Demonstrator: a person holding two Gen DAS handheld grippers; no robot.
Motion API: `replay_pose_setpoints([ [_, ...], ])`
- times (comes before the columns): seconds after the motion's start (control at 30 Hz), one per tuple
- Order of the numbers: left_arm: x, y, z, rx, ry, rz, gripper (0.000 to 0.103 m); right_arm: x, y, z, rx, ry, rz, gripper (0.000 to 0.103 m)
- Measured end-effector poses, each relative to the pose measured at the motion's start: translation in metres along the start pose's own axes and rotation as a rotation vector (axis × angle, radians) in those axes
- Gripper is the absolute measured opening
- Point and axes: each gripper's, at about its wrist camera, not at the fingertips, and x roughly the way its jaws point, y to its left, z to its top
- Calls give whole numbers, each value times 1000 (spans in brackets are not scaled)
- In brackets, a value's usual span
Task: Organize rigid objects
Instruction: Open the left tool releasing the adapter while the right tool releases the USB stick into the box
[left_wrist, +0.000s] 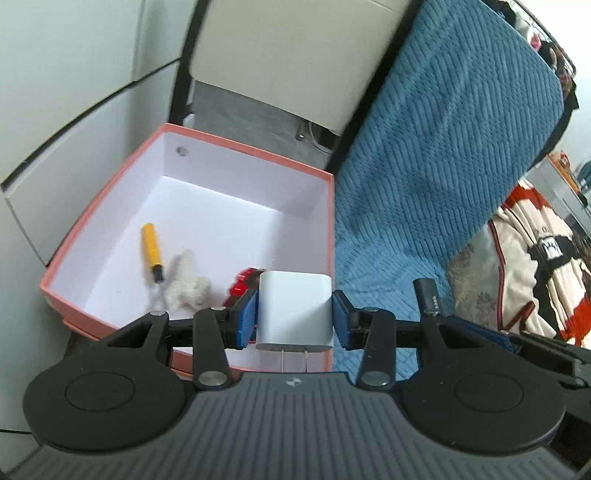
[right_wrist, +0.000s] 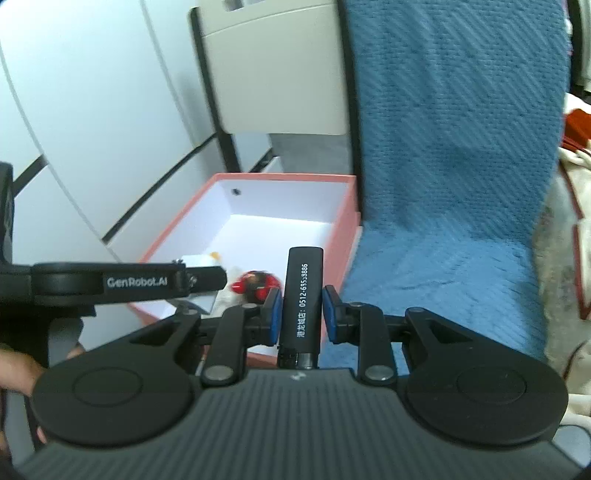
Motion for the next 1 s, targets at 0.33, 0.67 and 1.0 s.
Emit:
replay_pose_setpoints([
  [0.33, 4, 47, 27, -33, 24, 34, 49, 31, 38, 20, -43, 34, 37, 27],
  [0.67, 63, 98, 63, -96, 82, 59, 49, 101, 57, 52, -46, 96, 43, 27],
  [1.0, 135, 139, 67, -135, 182, 91, 49, 182, 50, 61, -27, 199, 28, 27],
])
